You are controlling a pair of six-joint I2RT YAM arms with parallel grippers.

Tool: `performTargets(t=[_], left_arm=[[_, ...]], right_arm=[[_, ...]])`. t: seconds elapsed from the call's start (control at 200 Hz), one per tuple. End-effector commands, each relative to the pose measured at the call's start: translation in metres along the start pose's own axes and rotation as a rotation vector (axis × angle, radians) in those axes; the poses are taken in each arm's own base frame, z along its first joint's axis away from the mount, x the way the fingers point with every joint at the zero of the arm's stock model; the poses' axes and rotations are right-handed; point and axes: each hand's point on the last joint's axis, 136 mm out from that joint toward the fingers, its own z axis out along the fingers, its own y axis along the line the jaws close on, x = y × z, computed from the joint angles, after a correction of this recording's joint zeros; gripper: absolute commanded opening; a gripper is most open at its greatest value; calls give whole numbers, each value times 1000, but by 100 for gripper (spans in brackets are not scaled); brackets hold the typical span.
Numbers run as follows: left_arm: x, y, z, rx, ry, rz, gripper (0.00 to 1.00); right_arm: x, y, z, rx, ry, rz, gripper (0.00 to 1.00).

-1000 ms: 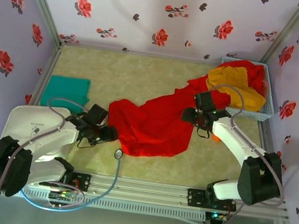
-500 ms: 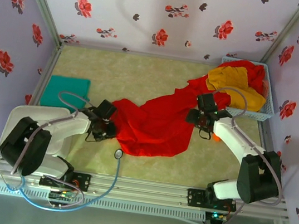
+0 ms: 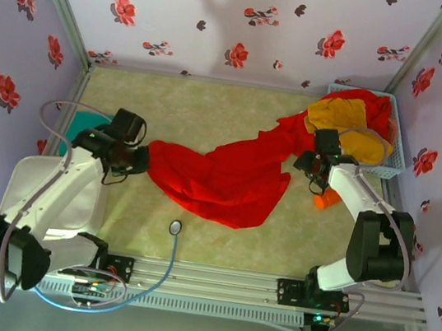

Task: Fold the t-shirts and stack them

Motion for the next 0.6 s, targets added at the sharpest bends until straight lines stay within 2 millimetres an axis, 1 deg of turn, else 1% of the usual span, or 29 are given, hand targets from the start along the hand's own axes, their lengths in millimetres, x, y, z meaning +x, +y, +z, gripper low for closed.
performTargets(t=[0.0, 0.1, 0.26, 0.335, 0.43, 0.505, 0.55, 0.595], left_arm=[[10, 21, -28, -61, 27, 36, 0], [10, 28, -44, -62, 11, 32, 0], [11, 39, -61, -73, -6, 21, 0], [12, 44, -66, -83, -3, 12, 0], [11, 45, -71, -83, -4, 6, 0], [9, 47, -78, -85, -14, 1, 0], [8, 49, -84, -84, -32, -7, 0], [7, 51, -89, -84, -46, -16, 0]], right_arm=[[-24, 11, -2, -27, -57, 47, 71], [-28, 11, 0, -20, -60, 52, 72], [-30, 12, 0, -26, -66, 59, 72], [-29, 12, 1, -28, -63, 61, 73], [-25, 13, 4, -38, -52, 60, 74], [-22, 18, 7, -63, -30, 58, 74], [-20, 26, 9, -99, -7, 45, 74], [-14, 39, 11, -161, 31, 25, 74]])
